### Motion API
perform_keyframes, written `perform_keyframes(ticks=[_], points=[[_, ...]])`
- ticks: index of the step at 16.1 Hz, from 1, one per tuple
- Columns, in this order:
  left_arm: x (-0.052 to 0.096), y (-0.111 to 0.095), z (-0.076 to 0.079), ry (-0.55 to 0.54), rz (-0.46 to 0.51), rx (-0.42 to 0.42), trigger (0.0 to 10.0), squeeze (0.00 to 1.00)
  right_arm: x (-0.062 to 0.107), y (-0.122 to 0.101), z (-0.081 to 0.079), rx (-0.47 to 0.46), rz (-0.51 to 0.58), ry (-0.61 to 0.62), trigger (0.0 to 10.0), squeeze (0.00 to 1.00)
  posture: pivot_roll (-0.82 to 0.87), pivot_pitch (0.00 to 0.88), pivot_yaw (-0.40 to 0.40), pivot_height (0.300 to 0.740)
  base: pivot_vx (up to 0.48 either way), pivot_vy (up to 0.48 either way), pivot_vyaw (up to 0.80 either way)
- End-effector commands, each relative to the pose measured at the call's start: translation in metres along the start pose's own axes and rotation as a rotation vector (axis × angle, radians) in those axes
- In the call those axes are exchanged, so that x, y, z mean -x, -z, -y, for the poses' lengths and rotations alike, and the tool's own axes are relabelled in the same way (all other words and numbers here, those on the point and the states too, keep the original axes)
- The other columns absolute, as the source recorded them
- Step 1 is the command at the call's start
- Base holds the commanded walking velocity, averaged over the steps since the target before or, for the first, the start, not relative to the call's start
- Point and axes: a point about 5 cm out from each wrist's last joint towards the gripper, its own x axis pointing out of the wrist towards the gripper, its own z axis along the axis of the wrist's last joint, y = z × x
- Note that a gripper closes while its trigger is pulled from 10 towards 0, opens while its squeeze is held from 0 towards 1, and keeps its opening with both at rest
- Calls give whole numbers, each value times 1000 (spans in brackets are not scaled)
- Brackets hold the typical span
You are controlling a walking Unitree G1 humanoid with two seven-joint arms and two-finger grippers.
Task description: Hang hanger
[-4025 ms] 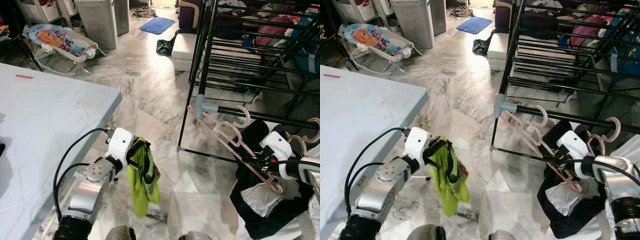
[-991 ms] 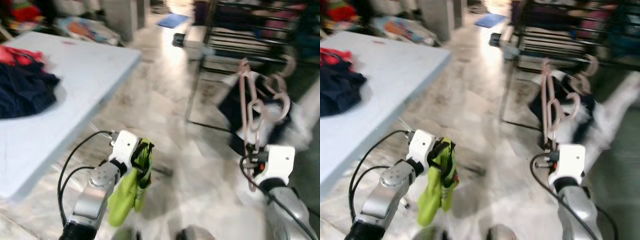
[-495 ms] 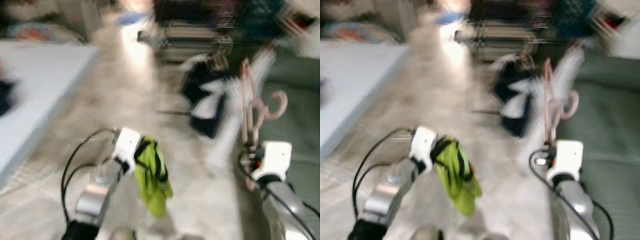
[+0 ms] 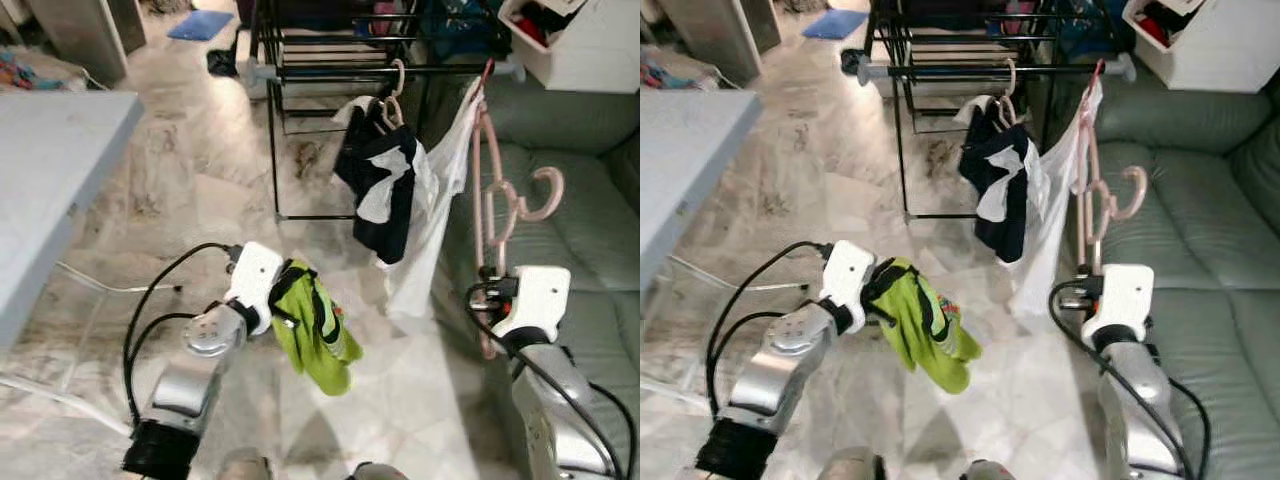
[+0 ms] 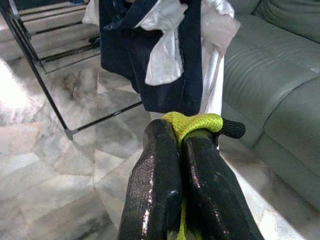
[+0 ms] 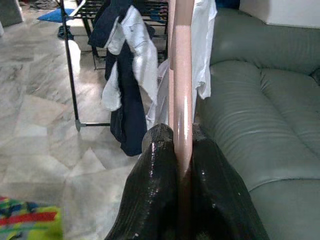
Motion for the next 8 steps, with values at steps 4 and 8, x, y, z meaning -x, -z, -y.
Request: perform_keyframes(ticks=[4,8], points=[[-5,-22,-7,40,54,-78,10000,0,7,2,6,-14,7,61,10000,0,-80,3,56,740,0,198,-800],[-7,-22,-6,50,51,-94,10000,0,5,2,3,-21,12,61,10000,0,-81,8,69,740,0,133,-800]])
